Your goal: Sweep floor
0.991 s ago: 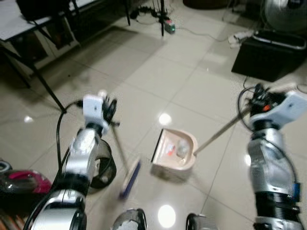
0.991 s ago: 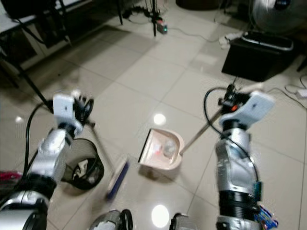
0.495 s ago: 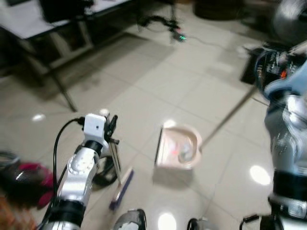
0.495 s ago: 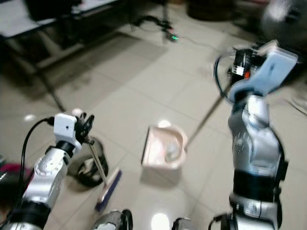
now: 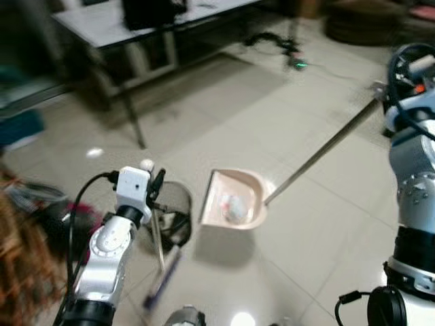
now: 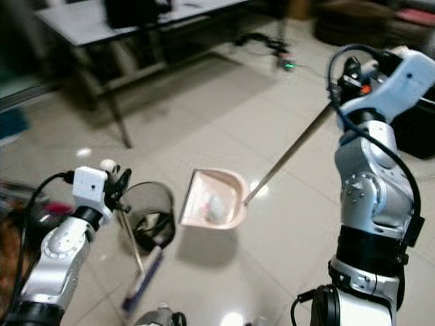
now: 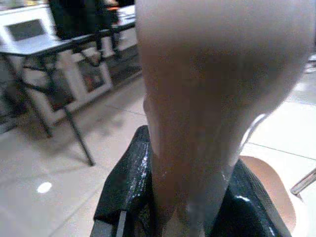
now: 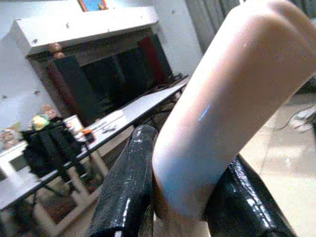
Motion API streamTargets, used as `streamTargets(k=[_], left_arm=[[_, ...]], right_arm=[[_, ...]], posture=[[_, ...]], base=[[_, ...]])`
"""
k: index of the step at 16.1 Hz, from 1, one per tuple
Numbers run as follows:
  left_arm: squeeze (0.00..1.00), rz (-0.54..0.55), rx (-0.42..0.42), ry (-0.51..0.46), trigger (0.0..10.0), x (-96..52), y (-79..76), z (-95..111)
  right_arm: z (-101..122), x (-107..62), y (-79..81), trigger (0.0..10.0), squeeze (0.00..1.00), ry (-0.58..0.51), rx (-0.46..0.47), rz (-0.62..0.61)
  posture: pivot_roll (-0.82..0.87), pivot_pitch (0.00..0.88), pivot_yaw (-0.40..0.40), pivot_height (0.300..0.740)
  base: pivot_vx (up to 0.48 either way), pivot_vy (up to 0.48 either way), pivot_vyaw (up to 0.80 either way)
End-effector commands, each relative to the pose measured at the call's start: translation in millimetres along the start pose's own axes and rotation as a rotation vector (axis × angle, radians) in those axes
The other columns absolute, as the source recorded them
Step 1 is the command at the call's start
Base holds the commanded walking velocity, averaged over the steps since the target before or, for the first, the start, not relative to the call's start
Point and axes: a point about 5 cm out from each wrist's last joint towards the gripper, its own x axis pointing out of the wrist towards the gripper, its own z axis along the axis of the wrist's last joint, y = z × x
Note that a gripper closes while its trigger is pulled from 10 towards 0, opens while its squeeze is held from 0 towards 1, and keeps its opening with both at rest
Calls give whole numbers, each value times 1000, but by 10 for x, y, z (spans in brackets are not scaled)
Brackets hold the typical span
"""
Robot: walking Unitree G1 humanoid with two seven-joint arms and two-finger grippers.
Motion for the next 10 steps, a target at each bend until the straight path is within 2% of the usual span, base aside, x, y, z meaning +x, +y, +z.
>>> streamTargets(k=[1, 5, 6, 7, 8, 10], left_arm=[[0, 28, 20, 1, 10000, -27, 74, 38], [0, 62, 38, -21, 10000, -63, 125, 75], [0, 64, 39, -36, 10000, -61, 137, 107], [0, 71, 32, -40, 10000, -58, 145, 122], [0, 83, 22, -46, 10000, -52, 153, 137], [0, 96, 12, -47, 10000, -50, 145, 143]], right_arm=[[149, 51, 92, 10000, 0, -51, 64, 31], [111, 94, 104, 10000, 0, -43, 93, 24], [108, 120, 122, 10000, 0, -59, 64, 24], [113, 133, 135, 10000, 0, -64, 69, 24], [131, 160, 175, 10000, 0, -74, 12, 44], [126, 199, 243, 10000, 0, -73, -2, 66]], posture=[[-14, 0, 45, 740], [0, 0, 40, 740], [3, 0, 38, 740], [4, 0, 35, 740], [4, 0, 35, 740], [18, 0, 15, 740]], base=[[0, 0, 800], [0, 0, 800], [0, 0, 494], [281, 0, 0], [345, 0, 0], [367, 0, 0]])
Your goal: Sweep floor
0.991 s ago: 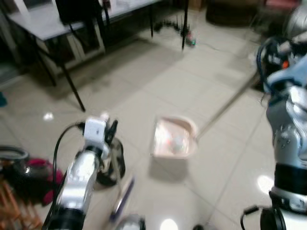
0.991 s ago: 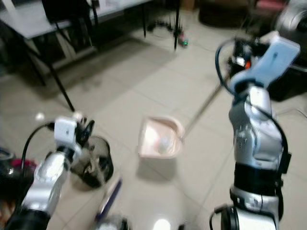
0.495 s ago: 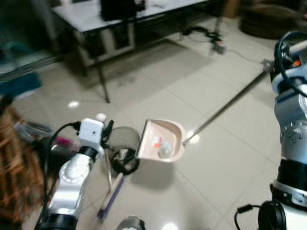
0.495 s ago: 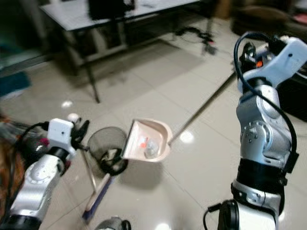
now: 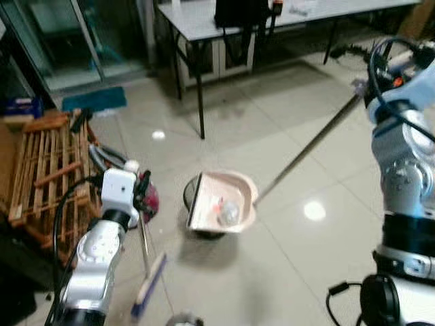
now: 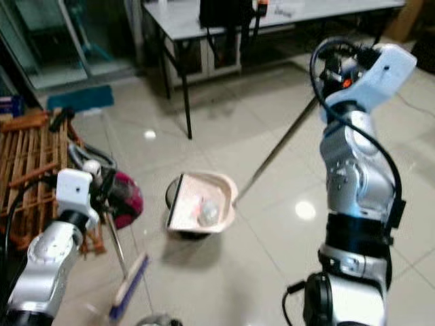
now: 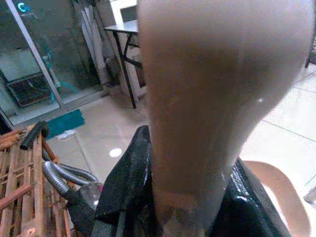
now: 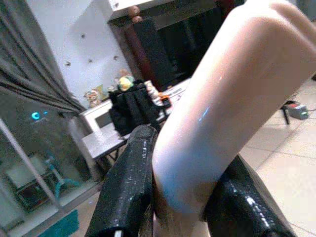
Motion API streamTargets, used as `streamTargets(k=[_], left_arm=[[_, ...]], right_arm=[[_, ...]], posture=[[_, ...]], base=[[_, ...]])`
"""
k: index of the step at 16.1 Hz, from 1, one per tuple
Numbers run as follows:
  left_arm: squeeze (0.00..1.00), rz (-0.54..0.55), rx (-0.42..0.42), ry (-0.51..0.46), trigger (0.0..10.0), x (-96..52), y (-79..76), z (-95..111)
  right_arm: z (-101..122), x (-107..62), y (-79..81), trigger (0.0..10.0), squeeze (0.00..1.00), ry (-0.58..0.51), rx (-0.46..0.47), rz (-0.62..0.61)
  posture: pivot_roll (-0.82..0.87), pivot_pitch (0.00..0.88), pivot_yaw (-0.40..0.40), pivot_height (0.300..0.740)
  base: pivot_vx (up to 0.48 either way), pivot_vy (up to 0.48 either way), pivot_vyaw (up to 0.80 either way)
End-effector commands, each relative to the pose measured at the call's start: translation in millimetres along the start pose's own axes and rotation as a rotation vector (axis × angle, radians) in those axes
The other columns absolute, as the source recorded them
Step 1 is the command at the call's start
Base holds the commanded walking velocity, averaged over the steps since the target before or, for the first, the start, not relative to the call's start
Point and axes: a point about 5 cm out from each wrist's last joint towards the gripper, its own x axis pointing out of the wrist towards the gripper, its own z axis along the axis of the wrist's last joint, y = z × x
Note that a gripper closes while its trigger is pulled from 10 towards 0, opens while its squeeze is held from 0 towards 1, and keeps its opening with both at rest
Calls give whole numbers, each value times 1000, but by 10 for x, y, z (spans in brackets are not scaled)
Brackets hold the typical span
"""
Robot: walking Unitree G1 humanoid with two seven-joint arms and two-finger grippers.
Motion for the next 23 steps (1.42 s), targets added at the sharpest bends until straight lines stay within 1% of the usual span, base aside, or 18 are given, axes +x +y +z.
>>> streamTargets(k=[1, 4, 9, 11, 15, 18, 20, 23], left_arm=[[0, 13, 3, -55, 10000, 38, 0, 137], [0, 25, -10, -47, 10000, 21, 2, 115], [0, 26, -23, -45, 10000, 36, -5, 116], [0, 29, -22, -45, 10000, 41, 1, 116], [0, 27, -21, -44, 10000, 43, 12, 114], [0, 27, -20, -39, 10000, 34, 26, 102], [0, 37, -26, -38, 10000, 19, 49, 93], [0, 43, -22, -30, 10000, 8, 73, 80]], right_arm=[[212, 58, 103, 10000, 0, -104, 8, 33], [197, 88, 128, 10000, 0, -106, 7, 38], [190, 105, 161, 10000, 0, -108, -4, 54], [188, 107, 163, 10000, 0, -107, 9, 56], [204, 114, 111, 10000, 0, -107, 23, 41], [202, 113, 103, 10000, 0, -109, 27, 40], [188, 99, 64, 10000, 0, -108, 69, 27], [161, 89, 44, 10000, 0, -103, 72, 20]], posture=[[21, 0, 7, 740], [22, 0, 4, 740], [16, 0, 8, 740], [17, 0, 11, 740], [19, 0, 11, 740], [20, 0, 12, 740], [23, 0, 13, 740], [21, 0, 16, 740]], base=[[394, 0, 0], [400, 0, 0], [428, 0, 0], [444, 0, 0], [445, 0, 0], [425, 0, 0], [0, 0, 0], [0, 0, 0]])
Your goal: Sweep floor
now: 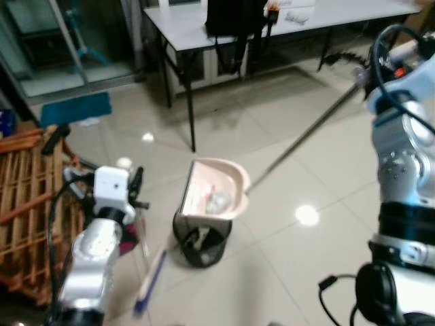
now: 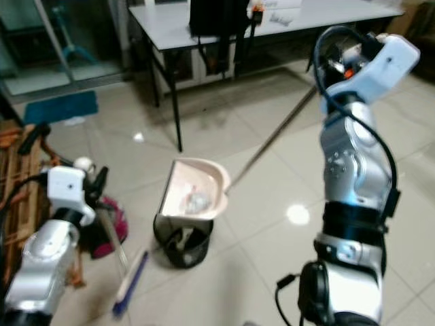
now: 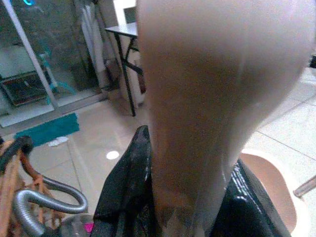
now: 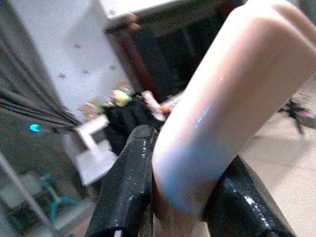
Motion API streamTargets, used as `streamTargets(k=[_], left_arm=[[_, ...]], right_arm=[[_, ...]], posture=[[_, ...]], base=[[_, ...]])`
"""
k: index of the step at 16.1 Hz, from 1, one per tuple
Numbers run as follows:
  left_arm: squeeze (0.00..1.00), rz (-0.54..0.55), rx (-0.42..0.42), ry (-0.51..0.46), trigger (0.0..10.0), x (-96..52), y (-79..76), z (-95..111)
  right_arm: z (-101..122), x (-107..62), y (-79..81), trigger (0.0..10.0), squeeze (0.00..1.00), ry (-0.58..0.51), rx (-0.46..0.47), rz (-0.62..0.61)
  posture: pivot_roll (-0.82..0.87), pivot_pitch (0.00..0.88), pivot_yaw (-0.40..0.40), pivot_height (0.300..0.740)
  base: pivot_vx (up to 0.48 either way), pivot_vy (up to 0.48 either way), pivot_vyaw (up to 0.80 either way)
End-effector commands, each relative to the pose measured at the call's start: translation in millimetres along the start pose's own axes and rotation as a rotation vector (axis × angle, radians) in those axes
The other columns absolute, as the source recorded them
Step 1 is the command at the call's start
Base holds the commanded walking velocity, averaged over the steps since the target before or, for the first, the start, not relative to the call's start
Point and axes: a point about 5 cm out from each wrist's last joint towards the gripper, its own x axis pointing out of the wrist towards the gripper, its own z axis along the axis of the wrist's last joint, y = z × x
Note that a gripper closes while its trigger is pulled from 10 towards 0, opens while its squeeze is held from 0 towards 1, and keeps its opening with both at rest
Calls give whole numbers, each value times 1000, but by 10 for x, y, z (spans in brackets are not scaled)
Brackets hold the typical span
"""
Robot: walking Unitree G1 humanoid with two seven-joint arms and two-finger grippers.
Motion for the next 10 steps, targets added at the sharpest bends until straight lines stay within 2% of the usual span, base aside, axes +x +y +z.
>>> streamTargets(k=[1, 4, 7, 10], left_arm=[[0, 5, 5, -17, 10000, -2, 35, 43], [0, 3, 10, -7, 10000, -4, 52, 26], [0, -3, 13, -2, 10000, -1, 28, 15], [0, -8, 14, 7, 10000, -15, 1, -11]], right_arm=[[135, 3, 88, 10000, 0, -67, 17, 34], [35, -12, 185, 10000, 0, -53, 33, 99], [-88, -35, 368, 10000, 0, -38, -88, 219], [-209, -134, 739, 10000, 0, -89, -264, 422]], posture=[[20, 0, 16, 740], [18, 0, 21, 740], [16, 0, 22, 740], [7, 0, 24, 740]], base=[[0, 0, 0], [0, 0, 0], [0, 0, 0], [0, 0, 0]])
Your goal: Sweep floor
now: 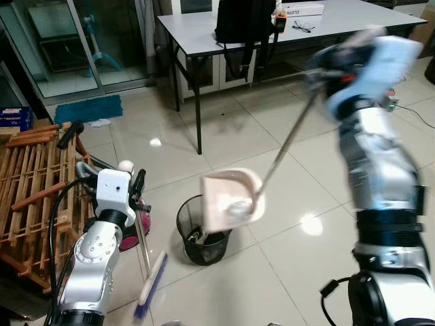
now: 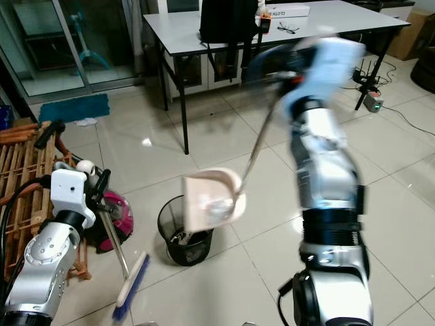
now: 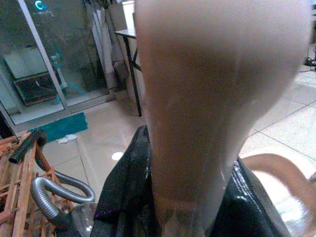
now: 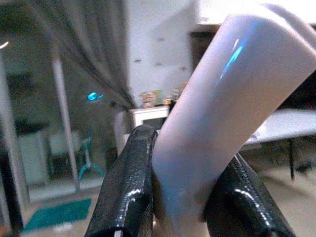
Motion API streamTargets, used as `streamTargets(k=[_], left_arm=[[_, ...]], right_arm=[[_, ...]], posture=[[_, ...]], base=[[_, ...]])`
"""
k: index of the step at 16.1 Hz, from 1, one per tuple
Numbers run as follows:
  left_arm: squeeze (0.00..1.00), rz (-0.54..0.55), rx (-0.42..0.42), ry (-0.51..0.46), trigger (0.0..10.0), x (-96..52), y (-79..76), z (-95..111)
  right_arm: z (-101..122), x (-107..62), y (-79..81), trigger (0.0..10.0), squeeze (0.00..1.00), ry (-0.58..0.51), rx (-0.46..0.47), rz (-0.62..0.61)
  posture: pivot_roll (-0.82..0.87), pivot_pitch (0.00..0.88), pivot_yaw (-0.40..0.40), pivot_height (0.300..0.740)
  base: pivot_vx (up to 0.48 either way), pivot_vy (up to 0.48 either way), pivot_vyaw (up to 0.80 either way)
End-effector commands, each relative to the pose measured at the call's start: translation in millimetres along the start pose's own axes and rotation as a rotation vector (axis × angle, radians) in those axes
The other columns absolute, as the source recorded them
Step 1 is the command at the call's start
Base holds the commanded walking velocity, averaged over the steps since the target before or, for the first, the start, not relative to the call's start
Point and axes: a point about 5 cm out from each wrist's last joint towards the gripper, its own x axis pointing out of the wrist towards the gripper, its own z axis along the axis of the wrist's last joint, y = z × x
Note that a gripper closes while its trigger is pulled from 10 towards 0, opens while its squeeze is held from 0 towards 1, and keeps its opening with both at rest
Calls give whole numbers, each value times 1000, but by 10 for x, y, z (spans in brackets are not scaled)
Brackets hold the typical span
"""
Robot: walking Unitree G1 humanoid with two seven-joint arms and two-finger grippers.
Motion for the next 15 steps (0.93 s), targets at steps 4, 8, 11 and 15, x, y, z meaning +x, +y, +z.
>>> streamTargets(k=[4, 8, 11, 15], left_arm=[[0, -16, 8, -15, 10000, 56, -35, 54], [0, -18, 11, -16, 10000, 80, -32, 62], [0, -20, 14, -17, 10000, 93, -28, 63], [0, -25, 13, -20, 10000, 106, -55, 65]], right_arm=[[0, -33, 529, 10000, 0, -115, -95, 233], [-143, -177, 929, 10000, 0, -162, -150, 376], [-158, -240, 1038, 10000, 0, -202, -207, 441], [-178, -297, 1089, 10000, 0, -226, -195, 462]], posture=[[7, 0, 26, 740], [12, 0, 28, 740], [9, 0, 32, 740], [7, 0, 33, 740]], base=[[0, 0, 0], [0, 0, 0], [0, 0, 0], [0, 0, 0]])
